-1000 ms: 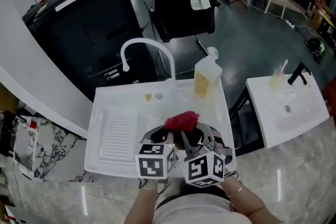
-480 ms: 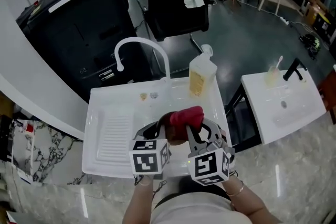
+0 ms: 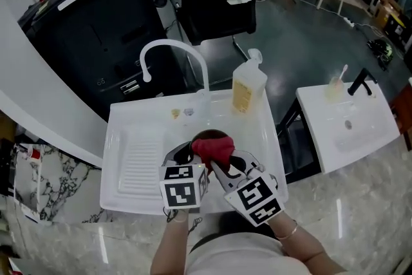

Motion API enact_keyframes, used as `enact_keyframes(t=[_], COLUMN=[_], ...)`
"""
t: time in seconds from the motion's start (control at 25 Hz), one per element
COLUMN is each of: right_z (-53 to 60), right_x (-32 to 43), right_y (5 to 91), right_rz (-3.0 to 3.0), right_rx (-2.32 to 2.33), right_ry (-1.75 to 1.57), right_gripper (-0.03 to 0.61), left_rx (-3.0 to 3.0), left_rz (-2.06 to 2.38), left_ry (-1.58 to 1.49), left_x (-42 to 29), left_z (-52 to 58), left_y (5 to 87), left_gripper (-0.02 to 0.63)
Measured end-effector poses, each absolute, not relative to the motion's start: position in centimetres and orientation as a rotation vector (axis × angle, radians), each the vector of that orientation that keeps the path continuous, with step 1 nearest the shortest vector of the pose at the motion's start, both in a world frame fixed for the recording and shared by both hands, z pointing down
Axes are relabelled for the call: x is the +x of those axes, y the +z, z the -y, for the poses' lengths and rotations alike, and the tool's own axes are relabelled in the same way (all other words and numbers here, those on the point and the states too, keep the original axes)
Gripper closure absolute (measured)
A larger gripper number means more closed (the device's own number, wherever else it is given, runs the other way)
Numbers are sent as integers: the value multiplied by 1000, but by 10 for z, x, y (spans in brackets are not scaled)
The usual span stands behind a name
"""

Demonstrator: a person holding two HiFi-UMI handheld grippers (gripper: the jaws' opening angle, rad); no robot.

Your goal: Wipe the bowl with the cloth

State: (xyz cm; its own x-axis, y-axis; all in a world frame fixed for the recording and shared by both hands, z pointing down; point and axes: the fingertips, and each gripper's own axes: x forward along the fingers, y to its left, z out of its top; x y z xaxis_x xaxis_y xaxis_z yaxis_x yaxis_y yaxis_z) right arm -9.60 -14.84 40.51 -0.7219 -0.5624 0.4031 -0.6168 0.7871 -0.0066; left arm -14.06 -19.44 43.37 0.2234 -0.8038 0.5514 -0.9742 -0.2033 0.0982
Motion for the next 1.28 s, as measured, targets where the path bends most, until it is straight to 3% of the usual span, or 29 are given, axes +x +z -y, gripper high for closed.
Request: enact_keyframes(t=[0.72, 1.0, 1.28], right_z=[176, 152, 143], right_x=[-47, -68, -104], right_y=[416, 385, 413], right_rz=[2395, 2727, 2788], right_rx=[1177, 1002, 932], right_ry=[67, 397, 673], right_gripper=[525, 526, 526], left_rx=[2095, 2015, 1957], left_rz=[1637, 1699, 1674], left_ry=[555, 459, 273], left_x=[-145, -166, -163], left_z=[195, 210, 212], left_y=[442, 450, 450], left_gripper=[584, 586, 586])
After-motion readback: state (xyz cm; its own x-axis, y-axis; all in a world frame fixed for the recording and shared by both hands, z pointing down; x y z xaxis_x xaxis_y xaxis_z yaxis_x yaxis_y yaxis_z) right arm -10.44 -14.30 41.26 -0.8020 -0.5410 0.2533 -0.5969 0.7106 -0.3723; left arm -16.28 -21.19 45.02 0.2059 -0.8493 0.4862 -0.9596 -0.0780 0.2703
